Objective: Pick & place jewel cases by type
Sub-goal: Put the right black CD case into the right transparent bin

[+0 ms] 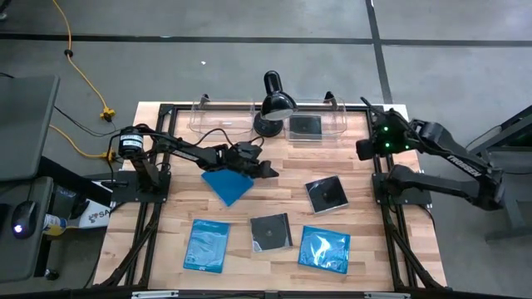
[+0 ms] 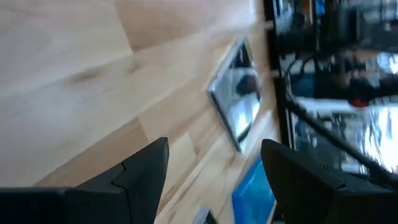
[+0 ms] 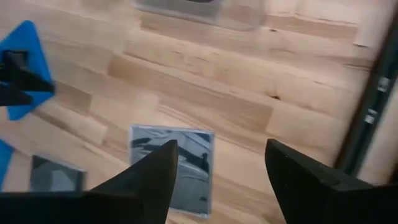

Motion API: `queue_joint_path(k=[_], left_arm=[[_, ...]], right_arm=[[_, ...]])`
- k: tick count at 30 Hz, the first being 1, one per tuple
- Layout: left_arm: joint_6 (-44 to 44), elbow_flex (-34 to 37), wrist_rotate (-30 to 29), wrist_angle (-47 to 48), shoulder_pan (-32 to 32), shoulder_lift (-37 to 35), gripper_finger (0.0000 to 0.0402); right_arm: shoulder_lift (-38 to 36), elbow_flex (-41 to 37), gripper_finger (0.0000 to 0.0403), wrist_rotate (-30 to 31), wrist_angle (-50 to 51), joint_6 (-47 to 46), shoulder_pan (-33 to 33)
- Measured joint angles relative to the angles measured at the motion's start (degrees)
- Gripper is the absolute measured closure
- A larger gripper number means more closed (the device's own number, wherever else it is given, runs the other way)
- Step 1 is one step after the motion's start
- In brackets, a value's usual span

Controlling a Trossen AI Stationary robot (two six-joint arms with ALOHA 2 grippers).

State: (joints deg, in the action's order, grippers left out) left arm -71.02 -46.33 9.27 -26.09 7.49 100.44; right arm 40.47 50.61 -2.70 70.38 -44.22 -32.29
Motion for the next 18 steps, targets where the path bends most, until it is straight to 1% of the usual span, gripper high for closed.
queue_joint_path(k=[2, 4, 7, 11, 14, 18], left_arm=[[-1.66, -0.82, -2.61, 0.42, -1.04, 0.82, 0.0147], [-3.14, -2.21, -3.62, -0.32, -2.2, 2.69, 0.0147], [-5.27, -6.09, -3.69, -2.04, -4.09, 7.06, 0.0147], [-7.46, -11.39, -2.39, -5.49, -5.19, 13.46, 0.0147], [-7.81, -14.76, -1.07, -7.3, -5.23, 16.38, 0.0147], [-8.79, -18.76, -1.02, -6.8, -5.25, 19.22, 0.0147]], right_arm=[[0.0, -0.71, 0.0179, 1.43, 0.28, -2.07, 1.98], [-0.1, -2.48, 0.0179, 1.59, -0.1, -4.39, 3.97], [-0.13, -6.84, 0.0179, 0.44, -1.85, -7.8, 7.4], [-1.2, -13.04, 0.0179, -0.38, -7.84, -13.66, 12.53], [-2.43, -16.61, 0.0179, -0.8, -12.86, -17.65, 16.12], [-3.15, -19.9, 0.0179, -0.84, -15.71, -22.09, 20.49]])
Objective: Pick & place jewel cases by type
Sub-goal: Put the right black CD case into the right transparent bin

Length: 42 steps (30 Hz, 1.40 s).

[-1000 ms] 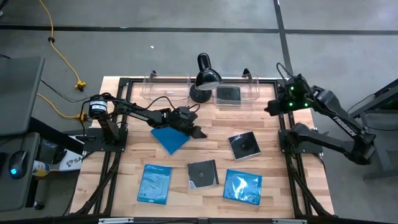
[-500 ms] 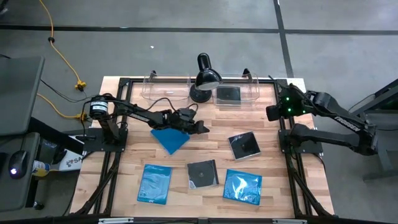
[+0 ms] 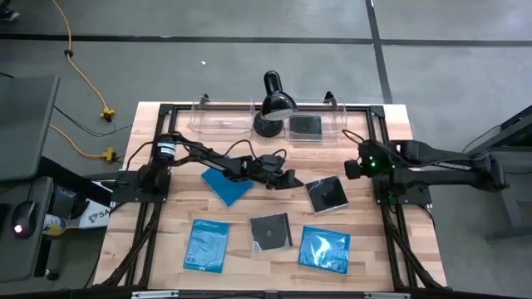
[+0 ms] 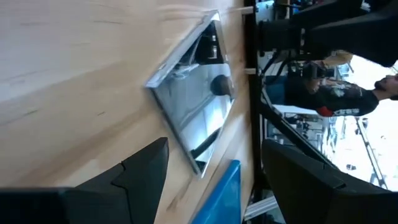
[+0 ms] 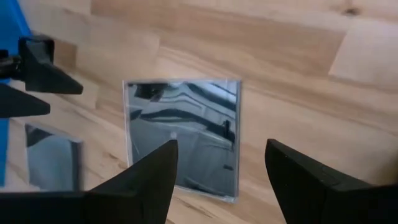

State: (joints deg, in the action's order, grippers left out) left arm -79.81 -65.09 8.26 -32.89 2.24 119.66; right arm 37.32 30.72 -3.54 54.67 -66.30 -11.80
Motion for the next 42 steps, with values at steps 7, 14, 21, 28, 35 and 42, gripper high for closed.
queue_joint_path(k=[7, 14, 21, 28, 35, 42], left_arm=[[-0.24, -6.35, 2.76, 2.22, -0.58, 4.54, 0.0147], [-1.6, -8.86, 1.25, 6.22, -1.58, 6.01, 0.0147], [-2.5, -8.95, -0.85, 8.45, -1.55, 5.88, 0.0147], [-3.49, -8.95, -4.61, 8.85, -1.55, 5.86, 0.0147], [-4.88, -9.04, -7.2, 12.96, -1.53, 5.76, 0.0147], [-4.88, -8.99, -7.72, 15.3, -1.66, 5.8, 0.0147]], right_arm=[[0.2, -1.61, 0.0179, 1.69, -2.03, -6.8, 7.36], [1.03, -1.64, 0.0179, 5.74, -1.79, -12.99, 13.48], [5.46, -1.64, 0.0179, 7.42, -2.08, -16.72, 17.23], [11.82, -1.66, 0.0179, 8.04, -4.41, -20.47, 19.27], [16.37, -1.66, 0.0179, 9.41, -4.71, -22.81, 19.48], [17.1, -1.66, 0.0179, 11.09, -4.38, -24.39, 19.46]])
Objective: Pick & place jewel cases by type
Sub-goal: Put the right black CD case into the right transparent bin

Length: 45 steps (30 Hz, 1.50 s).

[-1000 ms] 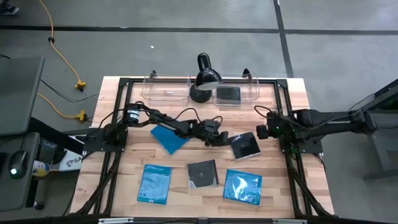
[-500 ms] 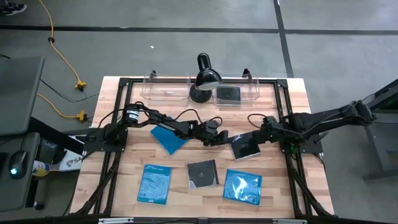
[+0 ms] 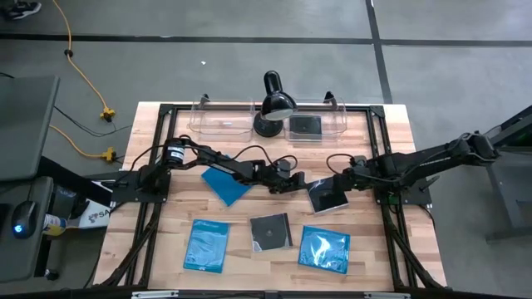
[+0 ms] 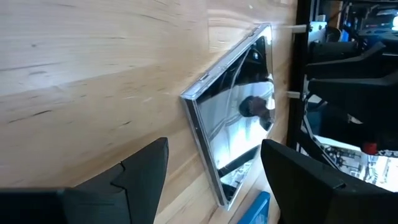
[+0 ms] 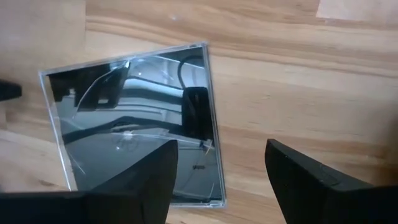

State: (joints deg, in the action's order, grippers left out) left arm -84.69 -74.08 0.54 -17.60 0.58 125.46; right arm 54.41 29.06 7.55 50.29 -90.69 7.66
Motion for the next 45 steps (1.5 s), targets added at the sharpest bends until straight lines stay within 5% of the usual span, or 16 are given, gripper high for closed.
queue_joint_path(k=[10, 20, 38, 45], left_arm=[[3.09, -5.84, -0.71, 9.67, -1.0, 2.45, 0.0147], [4.96, -19.37, 8.63, 13.24, -1.01, 10.9, 0.0147], [5.14, -19.58, 5.92, 14.24, -0.97, 10.88, 0.0147], [5.24, -19.56, 5.18, 14.24, -0.9, 10.88, 0.0147]], right_arm=[[0.0, 0.0, 0.0179, 0.5, 1.32, -2.65, -0.12], [0.0, 0.0, 0.0179, -1.65, 0.42, -3.54, -0.15], [-0.02, -0.27, 0.0179, -2.26, 2.34, -5.69, 1.45], [-0.15, -9.3, 0.0179, -3.53, -12.34, -12.22, 5.54]])
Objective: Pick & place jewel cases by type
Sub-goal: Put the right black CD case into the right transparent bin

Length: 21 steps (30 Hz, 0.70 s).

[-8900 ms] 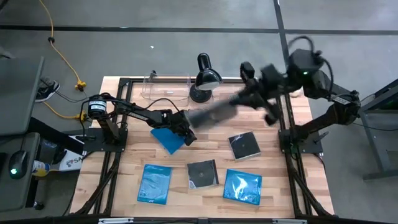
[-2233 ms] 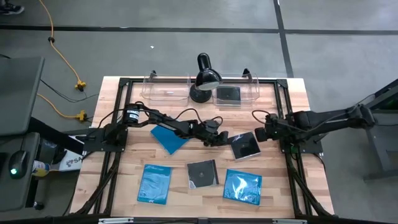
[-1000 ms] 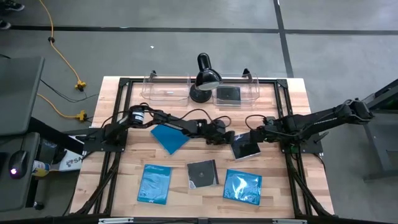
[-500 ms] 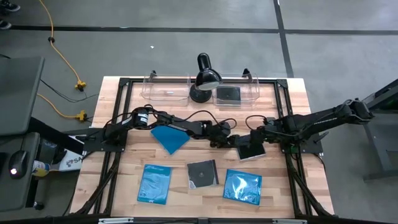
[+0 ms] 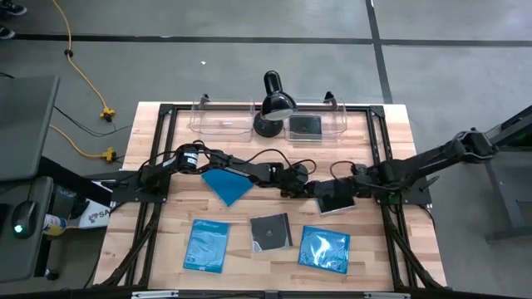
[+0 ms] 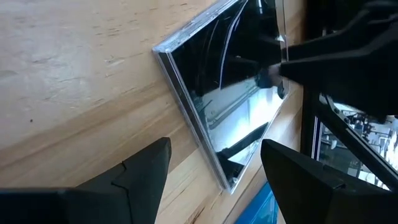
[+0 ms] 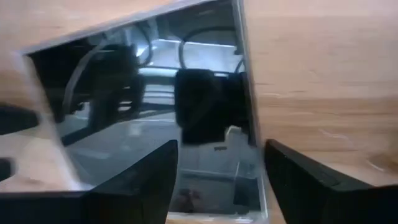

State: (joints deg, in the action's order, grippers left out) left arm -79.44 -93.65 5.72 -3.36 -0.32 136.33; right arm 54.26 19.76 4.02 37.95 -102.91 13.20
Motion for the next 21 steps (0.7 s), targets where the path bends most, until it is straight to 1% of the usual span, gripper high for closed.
queue_joint_path(k=[4, 10, 15, 21], left_arm=[[1.23, 0.0, 0.35, 0.02, 0.25, 0.0, 0.0147], [1.62, 0.0, 0.46, 0.04, 0.56, 0.0, 0.0147], [1.73, 0.0, 0.28, 0.04, 0.61, 0.0, 0.0147], [1.79, 0.0, 0.13, 0.05, 0.62, 0.0, 0.0147]], right_arm=[[-0.2, -2.34, 0.0179, 0.22, -2.2, -2.17, 1.71], [-0.2, -2.42, 0.0179, 0.47, -1.71, -2.08, 3.36], [-0.17, -2.53, 0.0179, 0.28, -2.18, -1.21, 3.53], [0.03, -2.96, 0.0179, 2.11, -9.04, 0.63, 3.6]])
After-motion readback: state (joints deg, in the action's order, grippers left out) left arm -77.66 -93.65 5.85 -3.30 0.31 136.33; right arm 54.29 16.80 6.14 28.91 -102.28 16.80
